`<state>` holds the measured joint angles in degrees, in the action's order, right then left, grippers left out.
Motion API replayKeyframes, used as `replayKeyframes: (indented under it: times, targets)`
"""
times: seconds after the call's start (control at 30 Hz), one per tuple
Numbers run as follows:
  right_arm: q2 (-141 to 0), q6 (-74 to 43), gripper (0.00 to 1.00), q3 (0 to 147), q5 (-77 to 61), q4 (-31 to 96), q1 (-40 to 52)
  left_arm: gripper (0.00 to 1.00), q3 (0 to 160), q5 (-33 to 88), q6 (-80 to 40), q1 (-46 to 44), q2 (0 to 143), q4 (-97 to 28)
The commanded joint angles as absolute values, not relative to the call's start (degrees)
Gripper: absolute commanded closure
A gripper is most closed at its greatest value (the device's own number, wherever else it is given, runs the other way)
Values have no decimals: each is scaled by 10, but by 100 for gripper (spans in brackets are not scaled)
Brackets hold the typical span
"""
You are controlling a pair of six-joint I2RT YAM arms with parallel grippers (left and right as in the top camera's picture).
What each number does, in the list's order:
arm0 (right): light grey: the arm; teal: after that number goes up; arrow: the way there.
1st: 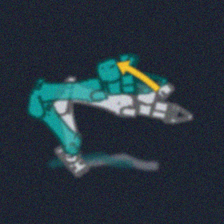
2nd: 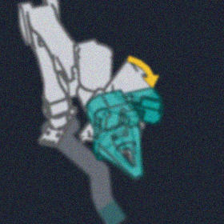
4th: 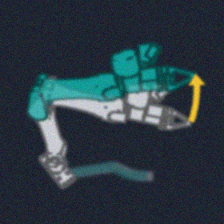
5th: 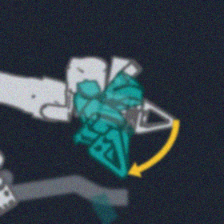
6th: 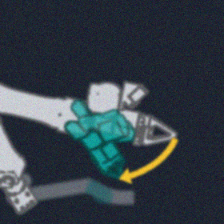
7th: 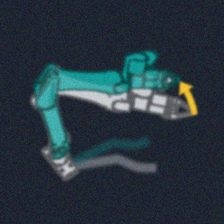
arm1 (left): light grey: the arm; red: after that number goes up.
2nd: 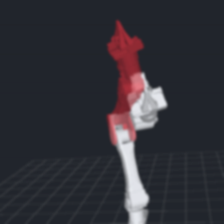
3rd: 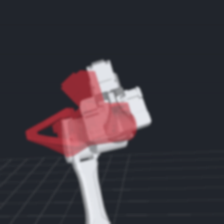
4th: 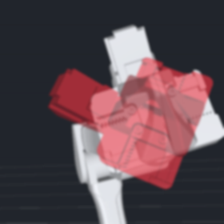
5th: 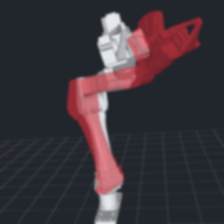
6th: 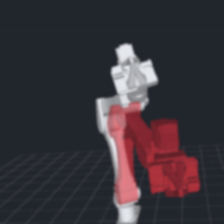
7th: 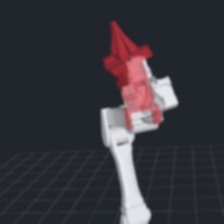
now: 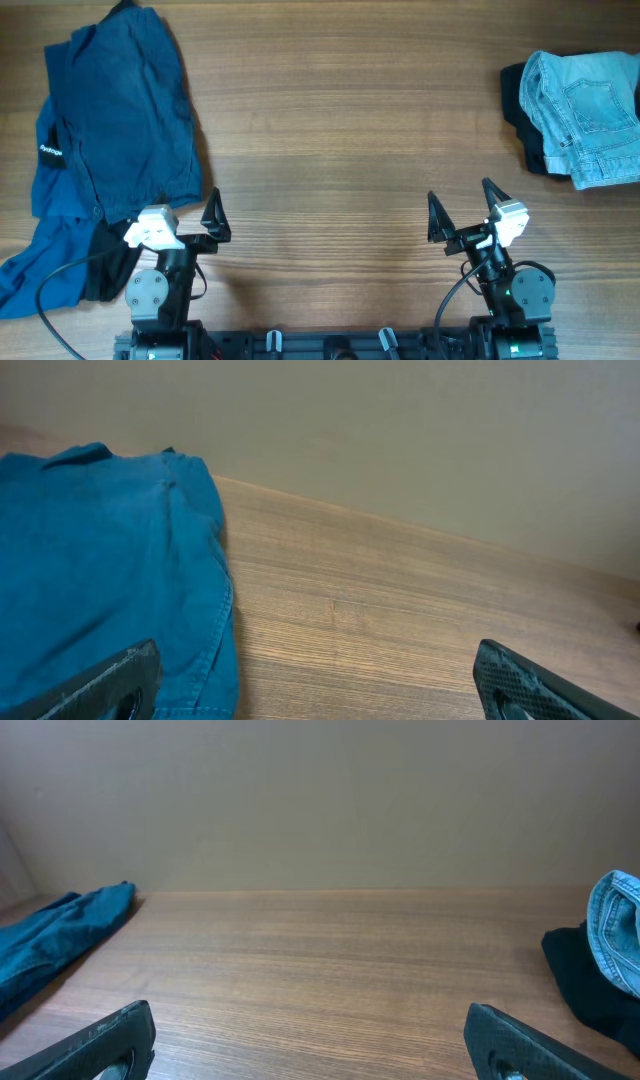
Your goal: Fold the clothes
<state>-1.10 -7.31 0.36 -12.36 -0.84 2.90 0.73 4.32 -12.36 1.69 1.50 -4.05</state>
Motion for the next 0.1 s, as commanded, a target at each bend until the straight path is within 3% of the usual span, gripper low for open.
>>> replayKeyframes:
  times: [0.0,0.07]
  targets:
    - [-6,-75,0,3,-120,-10,25,0,3,40,-123,21,11,-41]
    - [-6,-75,0,3,-120,-10,25,0,3,40,-123,21,11,-41]
